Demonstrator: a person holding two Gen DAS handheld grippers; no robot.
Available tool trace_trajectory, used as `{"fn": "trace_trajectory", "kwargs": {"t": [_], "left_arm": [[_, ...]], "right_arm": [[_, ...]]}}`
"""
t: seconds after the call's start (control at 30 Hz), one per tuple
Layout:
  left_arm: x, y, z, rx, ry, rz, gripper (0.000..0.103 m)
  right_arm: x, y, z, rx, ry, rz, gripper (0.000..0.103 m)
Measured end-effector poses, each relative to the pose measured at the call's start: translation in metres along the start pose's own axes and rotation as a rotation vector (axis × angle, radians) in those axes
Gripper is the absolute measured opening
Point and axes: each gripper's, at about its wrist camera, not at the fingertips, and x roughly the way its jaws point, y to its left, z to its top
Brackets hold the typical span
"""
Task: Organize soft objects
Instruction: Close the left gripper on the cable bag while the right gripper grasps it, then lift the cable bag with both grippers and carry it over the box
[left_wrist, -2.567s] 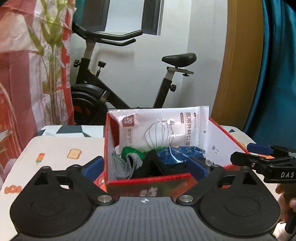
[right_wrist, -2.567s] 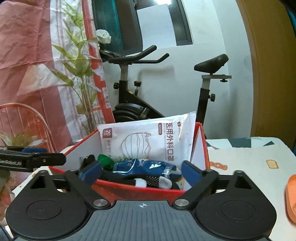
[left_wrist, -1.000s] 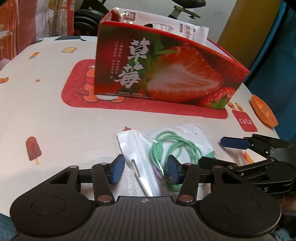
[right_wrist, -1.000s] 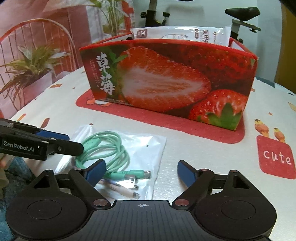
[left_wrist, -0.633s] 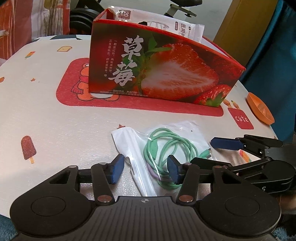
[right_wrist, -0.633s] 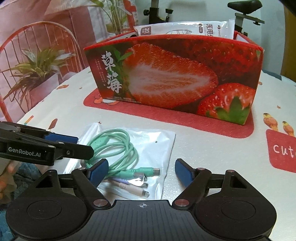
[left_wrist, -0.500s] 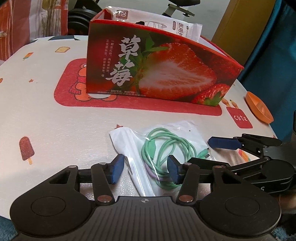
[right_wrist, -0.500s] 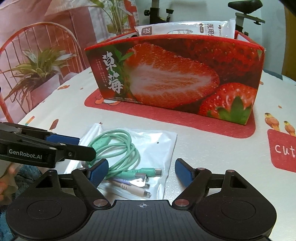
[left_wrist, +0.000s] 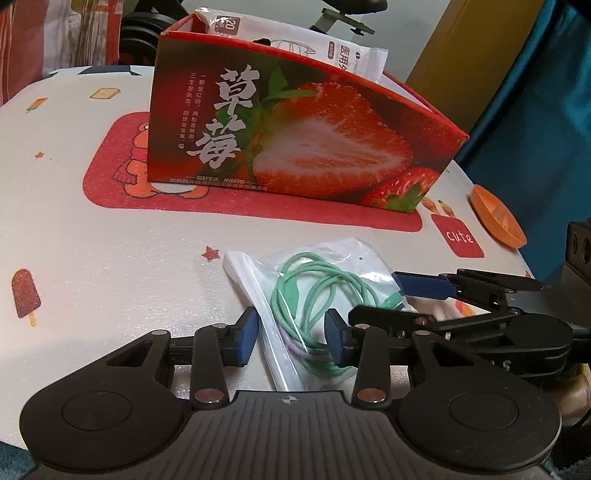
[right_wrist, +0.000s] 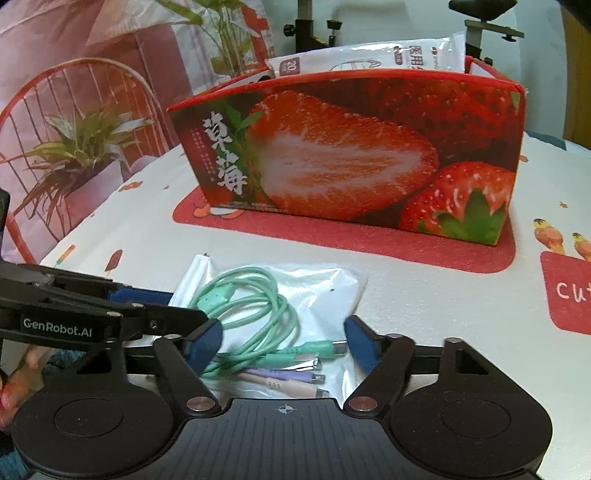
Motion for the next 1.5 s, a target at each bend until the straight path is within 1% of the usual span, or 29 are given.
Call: {"fn": "trace_trajectory", "kwargs": {"t": [0.1, 0.2, 0.43, 0.5, 0.6, 0.83, 1.0, 1.13, 1.27, 1.5], "left_arm": [[0.001, 0.0, 0.0, -0.002, -0.004, -0.001, 0.038], [0.002, 0.002, 0.0, -0.004, -0.01, 0.0, 0.038], [0.001, 0.003, 0.0, -0.009, -0.021, -0.003, 0.038], [0.0, 0.004, 0.0, -0.013, -0.022, -0.006, 0.037], [0.001, 0.0, -0.001, 0.02, -0.021, 0.016, 0.036], [-0.002, 0.006, 0.001, -0.016, -0.049, 0.014, 0.036], [-0.005, 0.008, 0.001, -0.028, -0.067, 0.003, 0.036], [-0.004, 0.006, 0.001, -0.023, -0.065, 0.004, 0.036], [-0.01, 0.005, 0.002, -0.02, -0.095, 0.004, 0.036], [-0.018, 0.002, 0.011, -0.015, -0.128, -0.006, 0.036]], "right_arm": [[-0.002, -0.005, 0.0, 0.027, -0.011, 0.0, 0.054], [-0.003, -0.008, 0.0, 0.036, -0.019, -0.005, 0.048], [-0.003, -0.009, -0.001, 0.064, -0.028, 0.011, 0.045], [-0.003, -0.01, -0.001, 0.071, -0.036, 0.015, 0.04], [-0.005, -0.011, -0.001, 0.073, -0.052, 0.014, 0.033], [-0.005, -0.005, -0.001, 0.064, -0.066, 0.042, 0.031], [-0.007, -0.011, 0.0, 0.11, -0.082, 0.061, 0.031], [-0.01, -0.013, 0.0, 0.121, -0.101, 0.057, 0.027], [-0.016, -0.013, 0.003, 0.12, -0.142, 0.066, 0.027], [-0.025, -0.01, 0.009, 0.091, -0.179, 0.045, 0.027]]}}
